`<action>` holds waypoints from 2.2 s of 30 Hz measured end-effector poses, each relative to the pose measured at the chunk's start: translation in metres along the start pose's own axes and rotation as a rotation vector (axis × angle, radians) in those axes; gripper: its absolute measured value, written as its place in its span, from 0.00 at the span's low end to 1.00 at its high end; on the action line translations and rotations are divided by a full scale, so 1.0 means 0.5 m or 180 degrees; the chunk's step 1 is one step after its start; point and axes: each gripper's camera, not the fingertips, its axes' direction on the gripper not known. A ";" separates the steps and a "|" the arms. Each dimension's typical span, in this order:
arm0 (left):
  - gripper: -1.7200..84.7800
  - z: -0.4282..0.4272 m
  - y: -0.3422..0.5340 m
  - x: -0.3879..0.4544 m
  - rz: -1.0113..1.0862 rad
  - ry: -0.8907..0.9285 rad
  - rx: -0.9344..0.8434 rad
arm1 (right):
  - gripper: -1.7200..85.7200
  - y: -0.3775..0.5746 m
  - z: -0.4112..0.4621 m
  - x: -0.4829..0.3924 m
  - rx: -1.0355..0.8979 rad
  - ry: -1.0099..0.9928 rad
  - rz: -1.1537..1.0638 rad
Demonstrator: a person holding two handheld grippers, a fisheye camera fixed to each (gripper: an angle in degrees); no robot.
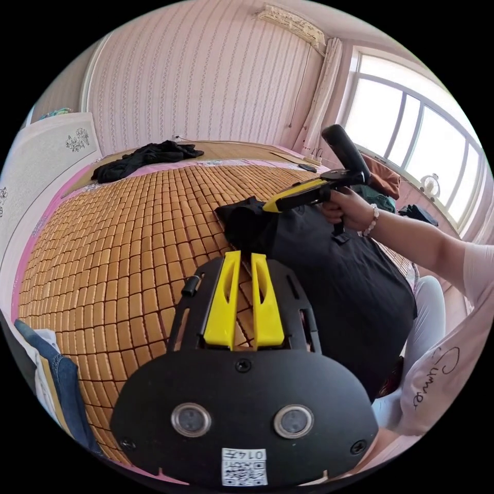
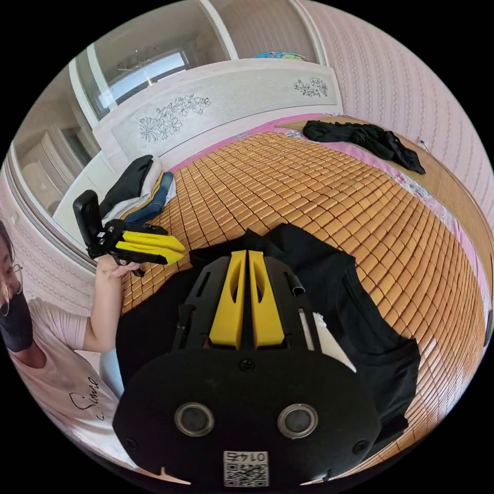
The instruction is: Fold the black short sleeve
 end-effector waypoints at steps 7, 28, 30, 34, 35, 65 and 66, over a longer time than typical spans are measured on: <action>0.10 0.029 -0.028 0.075 0.0210 -0.0083 -0.0189 | 0.03 0.038 -0.063 0.075 0.0137 0.0087 0.0235; 0.01 0.033 -0.014 0.063 -0.0110 -0.0365 -0.0147 | 0.01 -0.095 0.105 -0.033 -0.0237 0.0221 -0.0057; 0.01 0.022 -0.003 0.054 -0.0058 -0.0323 -0.0141 | 0.01 -0.140 0.150 -0.057 -0.0322 0.0309 -0.0117; 0.01 0.037 0.017 0.031 -0.0004 -0.0250 -0.0387 | 0.02 -0.219 0.300 -0.125 -0.0729 0.0275 -0.0263; 0.01 0.037 0.020 0.030 0.0005 -0.0256 -0.0379 | 0.02 -0.226 0.323 -0.137 -0.0791 0.0289 -0.0292; 0.05 0.202 0.050 -0.023 0.0040 -0.0986 -0.0766 | 0.02 -0.197 0.444 -0.079 -0.0818 0.1161 0.0078; 0.04 0.213 0.050 -0.020 0.0071 -0.1024 -0.0836 | 0.02 -0.200 0.443 -0.084 -0.0803 0.1163 0.0103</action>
